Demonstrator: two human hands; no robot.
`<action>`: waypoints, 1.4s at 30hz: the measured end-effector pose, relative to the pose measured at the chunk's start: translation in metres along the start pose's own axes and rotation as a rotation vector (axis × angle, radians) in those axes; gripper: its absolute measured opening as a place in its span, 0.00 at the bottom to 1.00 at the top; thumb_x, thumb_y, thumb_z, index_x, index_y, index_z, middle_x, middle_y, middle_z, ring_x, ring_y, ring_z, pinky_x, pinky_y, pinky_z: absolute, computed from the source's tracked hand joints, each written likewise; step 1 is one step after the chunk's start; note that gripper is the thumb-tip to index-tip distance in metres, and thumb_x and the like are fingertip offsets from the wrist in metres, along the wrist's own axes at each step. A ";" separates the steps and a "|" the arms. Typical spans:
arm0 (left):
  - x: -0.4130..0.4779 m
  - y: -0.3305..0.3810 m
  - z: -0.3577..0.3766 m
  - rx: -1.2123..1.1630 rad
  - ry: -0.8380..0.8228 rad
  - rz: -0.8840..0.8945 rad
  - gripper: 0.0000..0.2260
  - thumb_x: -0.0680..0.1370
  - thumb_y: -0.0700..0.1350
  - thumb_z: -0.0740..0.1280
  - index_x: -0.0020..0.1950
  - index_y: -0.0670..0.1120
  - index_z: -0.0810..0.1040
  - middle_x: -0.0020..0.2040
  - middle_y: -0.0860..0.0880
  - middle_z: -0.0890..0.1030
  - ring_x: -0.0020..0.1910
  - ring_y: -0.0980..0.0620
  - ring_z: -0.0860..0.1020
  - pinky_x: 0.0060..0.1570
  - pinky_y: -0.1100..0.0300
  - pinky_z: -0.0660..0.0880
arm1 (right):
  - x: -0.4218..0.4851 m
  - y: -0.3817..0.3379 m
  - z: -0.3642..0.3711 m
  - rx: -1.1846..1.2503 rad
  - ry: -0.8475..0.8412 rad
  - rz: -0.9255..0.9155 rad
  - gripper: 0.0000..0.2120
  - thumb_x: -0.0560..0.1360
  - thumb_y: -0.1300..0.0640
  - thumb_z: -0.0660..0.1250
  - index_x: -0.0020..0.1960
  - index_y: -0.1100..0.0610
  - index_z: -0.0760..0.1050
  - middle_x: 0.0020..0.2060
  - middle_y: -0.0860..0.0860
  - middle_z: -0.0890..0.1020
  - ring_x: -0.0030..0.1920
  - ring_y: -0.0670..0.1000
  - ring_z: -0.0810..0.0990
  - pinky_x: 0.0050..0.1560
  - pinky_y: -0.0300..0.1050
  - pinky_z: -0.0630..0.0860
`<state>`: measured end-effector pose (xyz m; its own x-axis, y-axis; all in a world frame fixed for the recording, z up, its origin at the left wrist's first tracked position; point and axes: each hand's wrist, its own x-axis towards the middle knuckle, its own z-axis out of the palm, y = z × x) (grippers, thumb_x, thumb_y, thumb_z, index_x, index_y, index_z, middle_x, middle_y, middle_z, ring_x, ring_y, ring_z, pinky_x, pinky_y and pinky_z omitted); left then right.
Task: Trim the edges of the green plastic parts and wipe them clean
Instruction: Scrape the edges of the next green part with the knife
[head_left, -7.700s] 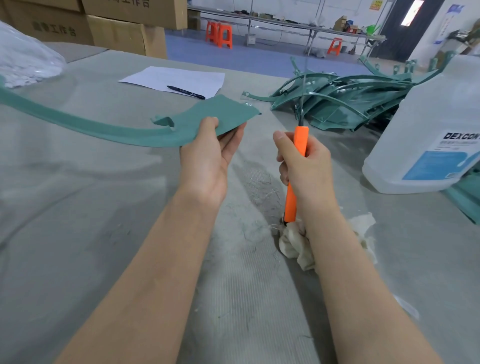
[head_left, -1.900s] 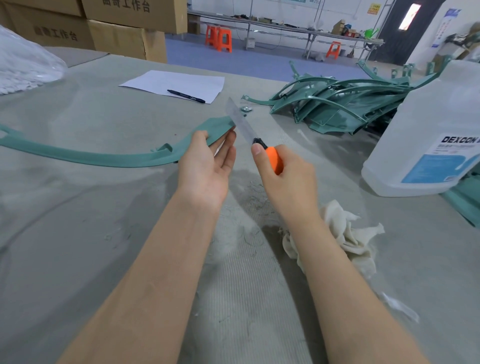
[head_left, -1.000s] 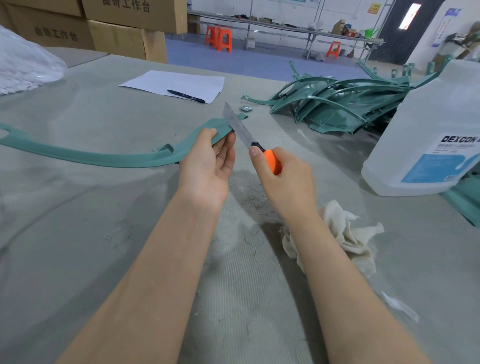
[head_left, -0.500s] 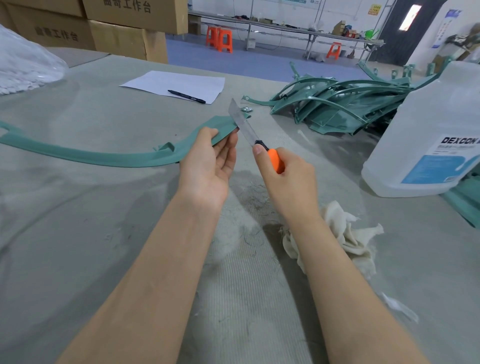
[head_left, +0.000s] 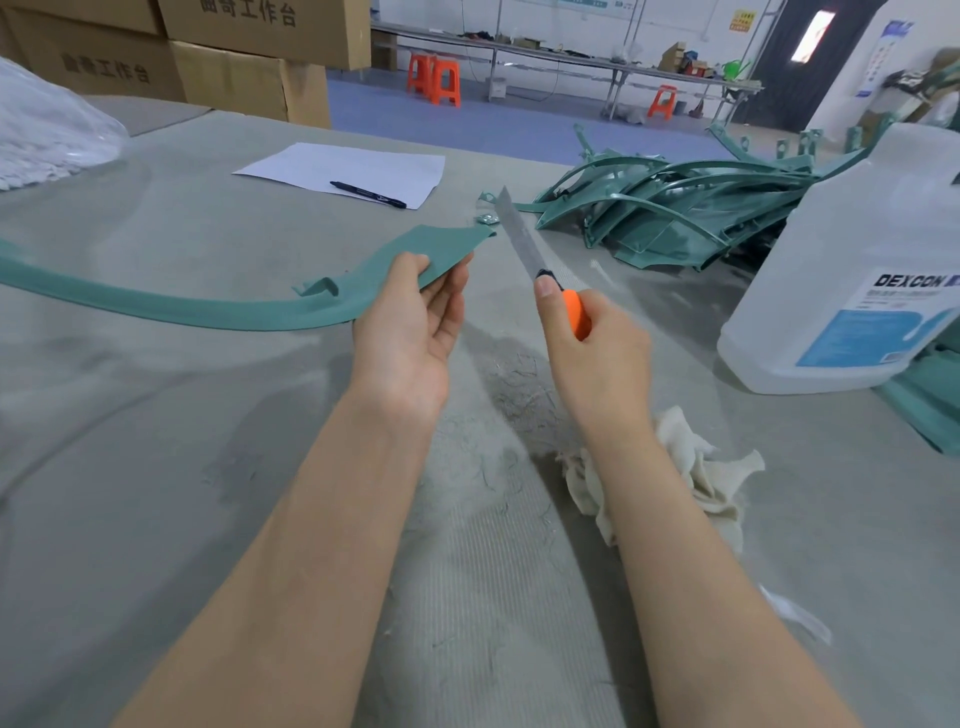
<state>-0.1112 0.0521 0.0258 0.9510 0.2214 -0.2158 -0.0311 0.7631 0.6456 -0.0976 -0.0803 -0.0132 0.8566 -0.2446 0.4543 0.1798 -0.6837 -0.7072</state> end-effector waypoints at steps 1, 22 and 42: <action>0.001 0.000 -0.001 -0.005 0.011 -0.006 0.08 0.80 0.40 0.60 0.54 0.43 0.78 0.45 0.47 0.84 0.36 0.58 0.79 0.36 0.69 0.76 | -0.001 -0.002 0.000 0.026 0.013 -0.009 0.24 0.78 0.36 0.59 0.31 0.50 0.59 0.24 0.45 0.63 0.27 0.46 0.63 0.30 0.45 0.58; 0.000 0.000 -0.001 -0.024 0.026 -0.023 0.06 0.79 0.40 0.62 0.43 0.43 0.77 0.37 0.49 0.82 0.32 0.58 0.80 0.34 0.67 0.77 | -0.007 -0.001 0.007 0.017 -0.135 -0.147 0.25 0.76 0.35 0.62 0.30 0.51 0.60 0.22 0.47 0.65 0.26 0.48 0.66 0.31 0.46 0.61; -0.003 0.000 0.000 0.006 -0.033 -0.049 0.08 0.79 0.41 0.60 0.48 0.42 0.79 0.39 0.48 0.85 0.33 0.58 0.79 0.35 0.67 0.77 | -0.007 -0.003 0.006 -0.023 -0.058 -0.109 0.24 0.77 0.35 0.59 0.33 0.51 0.61 0.25 0.46 0.66 0.30 0.53 0.68 0.36 0.53 0.69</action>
<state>-0.1140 0.0513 0.0269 0.9610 0.1633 -0.2231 0.0176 0.7690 0.6390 -0.1009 -0.0727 -0.0174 0.8594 -0.1280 0.4950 0.2629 -0.7196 -0.6427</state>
